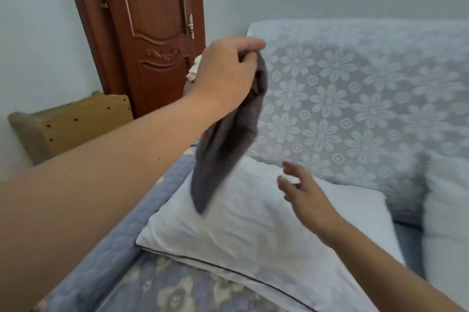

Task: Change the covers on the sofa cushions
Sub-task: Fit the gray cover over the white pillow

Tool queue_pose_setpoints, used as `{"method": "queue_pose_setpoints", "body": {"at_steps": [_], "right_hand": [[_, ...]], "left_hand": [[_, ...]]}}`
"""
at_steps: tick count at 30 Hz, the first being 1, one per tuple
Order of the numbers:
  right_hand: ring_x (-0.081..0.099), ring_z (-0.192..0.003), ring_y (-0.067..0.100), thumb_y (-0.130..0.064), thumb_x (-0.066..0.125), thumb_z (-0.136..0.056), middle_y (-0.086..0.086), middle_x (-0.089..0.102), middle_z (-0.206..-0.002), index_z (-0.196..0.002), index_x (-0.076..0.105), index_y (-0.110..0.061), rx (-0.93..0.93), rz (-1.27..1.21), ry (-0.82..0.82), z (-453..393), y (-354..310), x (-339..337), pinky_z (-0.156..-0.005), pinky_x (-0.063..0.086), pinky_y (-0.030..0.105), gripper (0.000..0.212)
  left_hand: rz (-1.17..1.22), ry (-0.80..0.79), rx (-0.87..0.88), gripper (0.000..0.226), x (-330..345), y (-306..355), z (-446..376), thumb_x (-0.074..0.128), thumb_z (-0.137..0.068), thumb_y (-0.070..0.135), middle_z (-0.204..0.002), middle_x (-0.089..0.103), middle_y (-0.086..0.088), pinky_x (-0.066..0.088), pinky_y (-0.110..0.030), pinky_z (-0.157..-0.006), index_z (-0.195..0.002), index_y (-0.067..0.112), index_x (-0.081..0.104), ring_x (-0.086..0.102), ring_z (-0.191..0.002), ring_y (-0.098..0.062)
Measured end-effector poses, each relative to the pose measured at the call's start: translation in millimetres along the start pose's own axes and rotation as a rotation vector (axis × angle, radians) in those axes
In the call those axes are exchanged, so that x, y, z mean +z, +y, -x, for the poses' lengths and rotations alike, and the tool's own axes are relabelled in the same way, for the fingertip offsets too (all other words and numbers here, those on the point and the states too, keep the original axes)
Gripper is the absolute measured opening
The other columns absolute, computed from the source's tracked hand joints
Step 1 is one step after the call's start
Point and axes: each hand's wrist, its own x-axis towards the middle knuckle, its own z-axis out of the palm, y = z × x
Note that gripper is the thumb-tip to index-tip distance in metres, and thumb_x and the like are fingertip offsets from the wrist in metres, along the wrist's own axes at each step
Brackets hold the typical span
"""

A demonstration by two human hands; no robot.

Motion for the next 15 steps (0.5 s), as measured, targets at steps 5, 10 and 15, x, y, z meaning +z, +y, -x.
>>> {"method": "queue_pose_setpoints", "body": {"at_steps": [5,10,15], "right_hand": [[0.065,-0.108,0.006,-0.037,0.047,-0.104,-0.013,0.069,-0.117,-0.123,0.063,-0.031,-0.117,-0.299,0.120,113,-83,-104,-0.094,0.050,0.026,0.026],[0.057,-0.109,0.029,-0.017,0.063,-0.091,0.008,0.054,-0.129,-0.142,0.045,-0.020,0.028,0.707,0.329,177,-20,-189,-0.091,0.050,0.043,0.054],[0.062,-0.095,0.039,-0.017,0.065,-0.088,0.016,0.065,-0.103,-0.106,0.070,-0.010,0.303,0.789,0.291,236,107,-188,-0.084,0.050,0.042,0.020]], "left_hand": [[0.301,-0.166,-0.176,0.055,24,106,34,0.063,-0.087,0.030,-0.138,0.061,0.007,0.042,-0.033,-0.113,-0.141,0.021,0.058,0.057,-0.127,-0.009],[0.116,-0.489,-0.456,0.032,98,108,149,0.067,-0.084,0.029,-0.104,0.068,0.003,0.048,-0.029,-0.086,-0.113,0.019,0.062,0.063,-0.106,-0.022],[0.106,-0.807,-0.646,0.054,151,46,297,0.064,-0.085,0.026,-0.135,0.058,0.009,0.039,-0.034,-0.114,-0.138,0.024,0.055,0.054,-0.128,-0.013]]}}
